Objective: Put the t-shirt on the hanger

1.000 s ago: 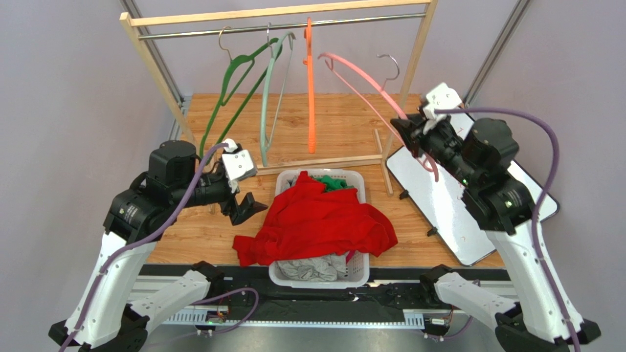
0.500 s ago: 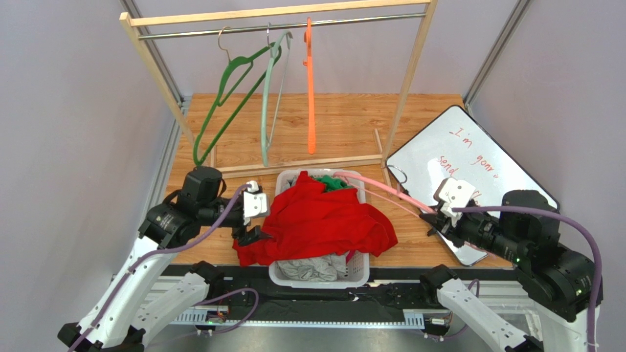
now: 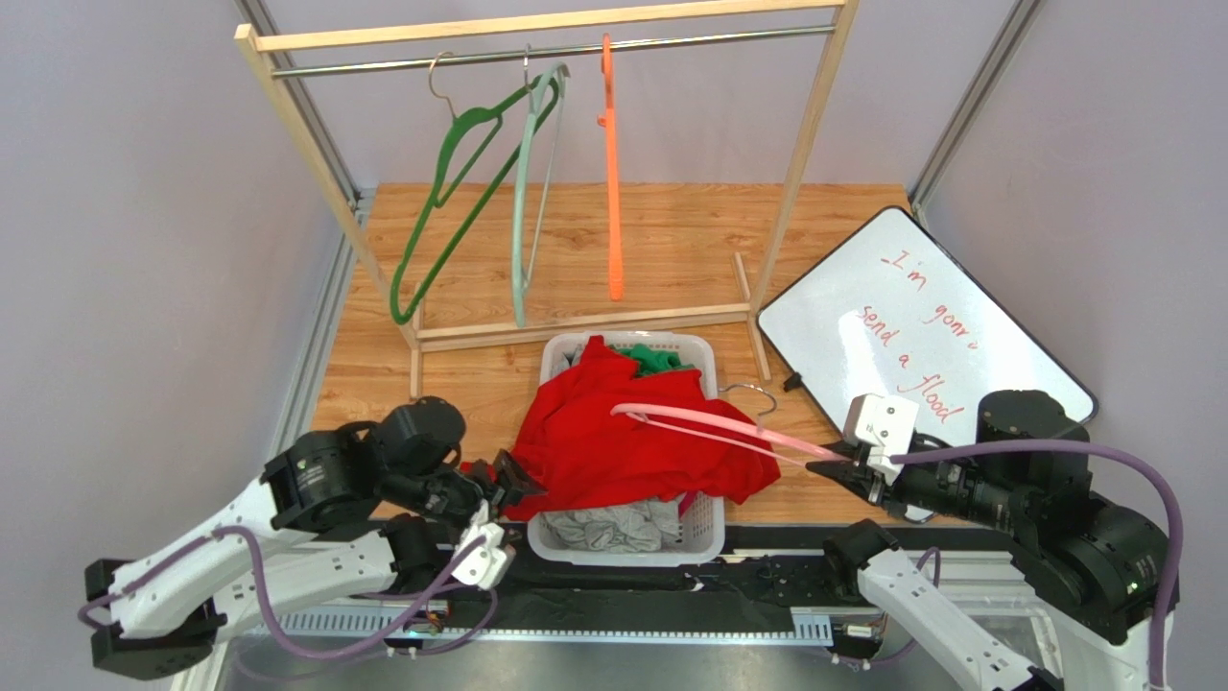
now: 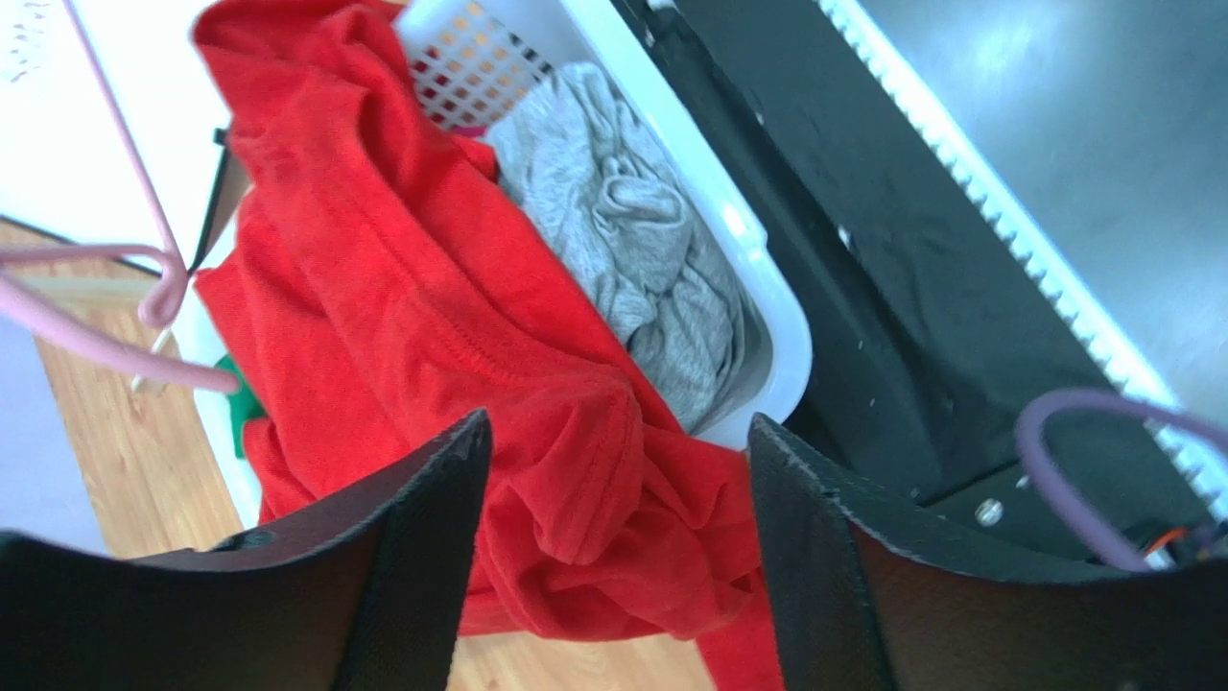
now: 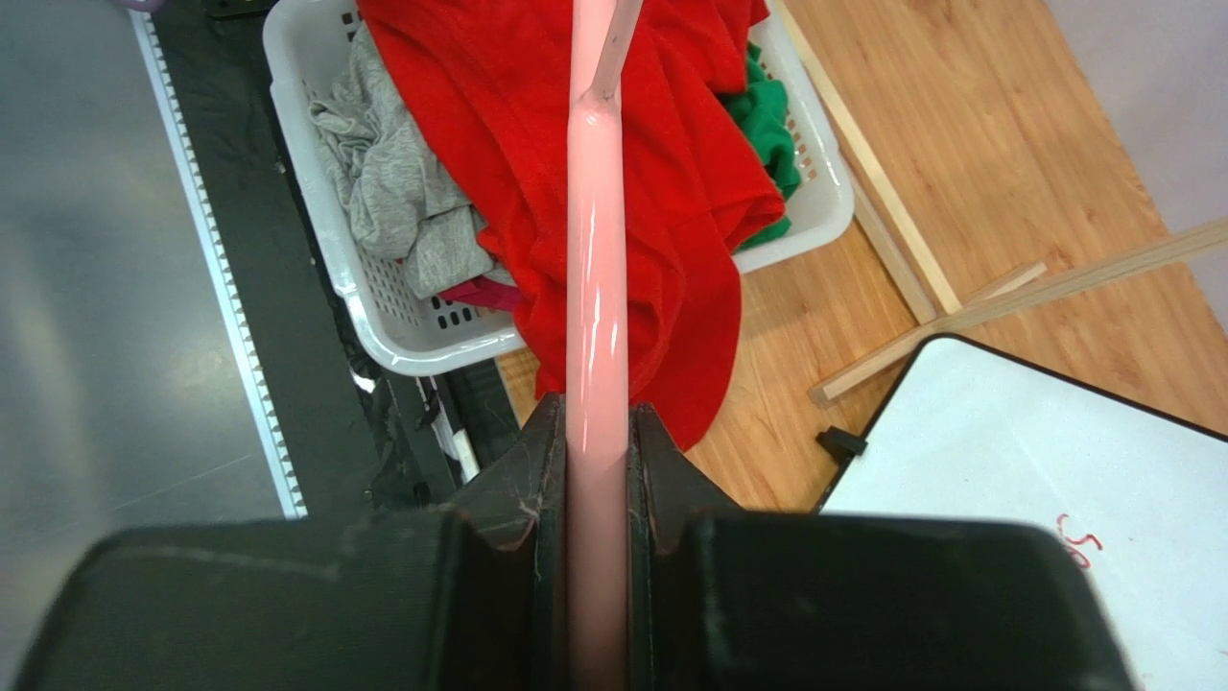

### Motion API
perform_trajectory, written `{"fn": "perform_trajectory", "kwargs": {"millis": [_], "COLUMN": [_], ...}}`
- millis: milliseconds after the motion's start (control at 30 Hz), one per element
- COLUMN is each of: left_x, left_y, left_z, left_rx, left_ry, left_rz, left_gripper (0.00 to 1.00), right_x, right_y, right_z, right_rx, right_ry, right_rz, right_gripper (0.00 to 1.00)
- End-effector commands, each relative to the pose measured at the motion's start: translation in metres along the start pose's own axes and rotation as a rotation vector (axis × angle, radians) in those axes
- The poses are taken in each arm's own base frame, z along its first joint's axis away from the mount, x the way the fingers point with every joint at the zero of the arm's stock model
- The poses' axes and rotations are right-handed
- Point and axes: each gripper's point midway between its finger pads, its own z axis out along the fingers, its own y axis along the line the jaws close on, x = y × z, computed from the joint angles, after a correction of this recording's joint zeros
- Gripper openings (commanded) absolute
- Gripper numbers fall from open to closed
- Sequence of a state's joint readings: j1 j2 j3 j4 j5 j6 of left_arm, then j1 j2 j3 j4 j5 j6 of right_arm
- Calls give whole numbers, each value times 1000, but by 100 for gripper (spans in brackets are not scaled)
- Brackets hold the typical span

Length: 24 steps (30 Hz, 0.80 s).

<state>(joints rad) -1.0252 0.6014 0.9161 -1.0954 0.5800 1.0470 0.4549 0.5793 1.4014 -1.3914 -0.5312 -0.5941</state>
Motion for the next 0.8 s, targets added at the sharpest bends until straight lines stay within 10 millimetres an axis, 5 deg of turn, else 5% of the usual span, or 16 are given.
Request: {"fn": "perform_trajectory", "kwargs": {"millis": [0, 133, 333, 367, 433, 533, 767], "left_x": [22, 39, 53, 54, 50, 48, 89], "left_y": [9, 27, 39, 41, 61, 81, 97], "left_z": [15, 26, 31, 29, 25, 9, -10], "left_rx": [38, -15, -69, -96, -218, -357, -475], "left_ry": [130, 206, 269, 272, 262, 212, 196], "left_rz": [156, 228, 208, 177, 112, -109, -734], "left_gripper": [68, 64, 38, 19, 1, 0, 0], "right_x": [24, 26, 28, 29, 31, 30, 23], "right_y": [28, 25, 22, 21, 20, 17, 9], "right_z": [1, 3, 5, 5, 6, 8, 15], "right_rx": [-142, -139, -131, -129, -128, -126, -120], "right_ry": [112, 128, 143, 144, 148, 145, 114], "right_rz": [117, 108, 104, 91, 84, 64, 21], "right_gripper": [0, 0, 0, 0, 0, 0, 0]}}
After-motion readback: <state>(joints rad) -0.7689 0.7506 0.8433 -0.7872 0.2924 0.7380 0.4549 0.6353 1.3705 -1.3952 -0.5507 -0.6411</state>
